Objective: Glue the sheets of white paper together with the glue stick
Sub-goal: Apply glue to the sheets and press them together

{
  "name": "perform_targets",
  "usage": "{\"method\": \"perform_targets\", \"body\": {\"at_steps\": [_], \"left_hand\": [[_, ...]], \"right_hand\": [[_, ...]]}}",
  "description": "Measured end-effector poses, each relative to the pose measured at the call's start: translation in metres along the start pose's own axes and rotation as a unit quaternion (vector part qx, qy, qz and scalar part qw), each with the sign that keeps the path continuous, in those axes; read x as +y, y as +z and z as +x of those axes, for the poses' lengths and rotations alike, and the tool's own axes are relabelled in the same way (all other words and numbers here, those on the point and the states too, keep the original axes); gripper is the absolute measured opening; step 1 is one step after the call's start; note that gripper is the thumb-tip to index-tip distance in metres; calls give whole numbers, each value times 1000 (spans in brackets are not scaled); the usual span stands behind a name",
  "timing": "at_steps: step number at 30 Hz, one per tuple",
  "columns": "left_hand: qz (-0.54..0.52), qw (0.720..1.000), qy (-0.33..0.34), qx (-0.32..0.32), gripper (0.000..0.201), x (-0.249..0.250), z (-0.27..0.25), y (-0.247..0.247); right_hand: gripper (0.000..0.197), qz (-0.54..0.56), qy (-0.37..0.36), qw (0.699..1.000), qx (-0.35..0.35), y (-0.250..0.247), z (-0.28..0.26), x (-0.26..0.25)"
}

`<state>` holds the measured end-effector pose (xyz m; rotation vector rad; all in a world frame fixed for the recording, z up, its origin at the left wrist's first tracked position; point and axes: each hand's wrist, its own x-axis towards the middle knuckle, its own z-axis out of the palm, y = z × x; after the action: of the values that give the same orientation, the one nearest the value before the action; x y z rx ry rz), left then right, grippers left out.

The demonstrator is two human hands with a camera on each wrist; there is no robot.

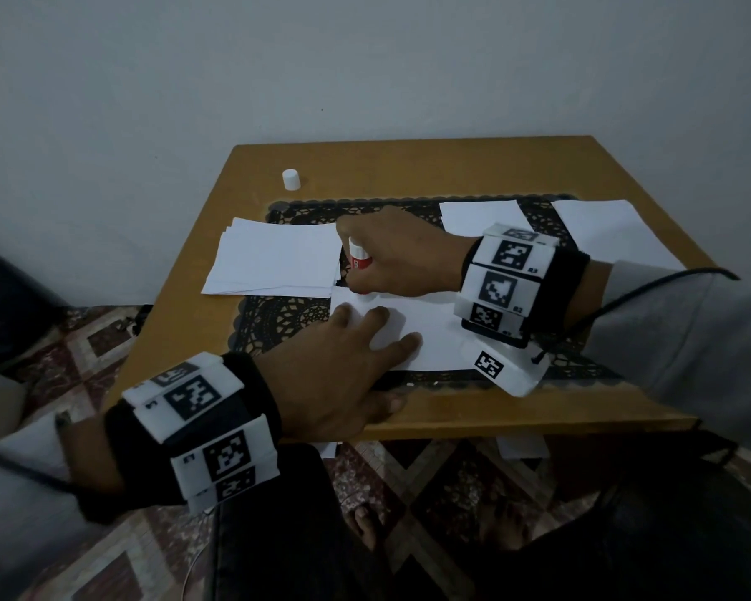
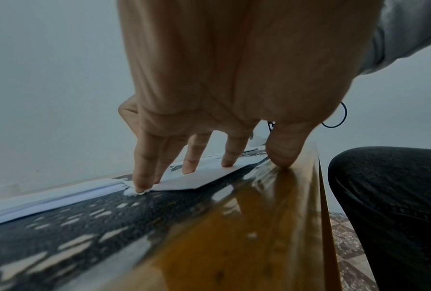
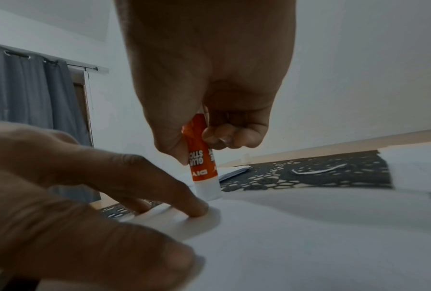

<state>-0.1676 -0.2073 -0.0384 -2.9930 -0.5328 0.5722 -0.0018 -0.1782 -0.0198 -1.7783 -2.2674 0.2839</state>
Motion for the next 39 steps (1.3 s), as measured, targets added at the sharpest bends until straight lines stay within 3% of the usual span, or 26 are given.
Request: {"method": "perform_targets", "body": {"at_steps": [13, 22, 27, 39], "left_hand": [[-9, 999, -13, -33, 66, 2, 3, -9], [4, 1000, -21, -15, 61, 1, 16, -23], [11, 1000, -9, -5, 57, -6, 32, -29], [47, 999, -12, -25, 68, -12, 55, -34]], "right_hand": [[24, -19, 47, 999, 20, -13, -40, 37], [23, -29, 97, 995, 6, -26, -61, 55], [25, -9, 112, 992, 65, -41, -73, 55], [22, 22, 119, 992, 42, -20, -72, 50]]}}
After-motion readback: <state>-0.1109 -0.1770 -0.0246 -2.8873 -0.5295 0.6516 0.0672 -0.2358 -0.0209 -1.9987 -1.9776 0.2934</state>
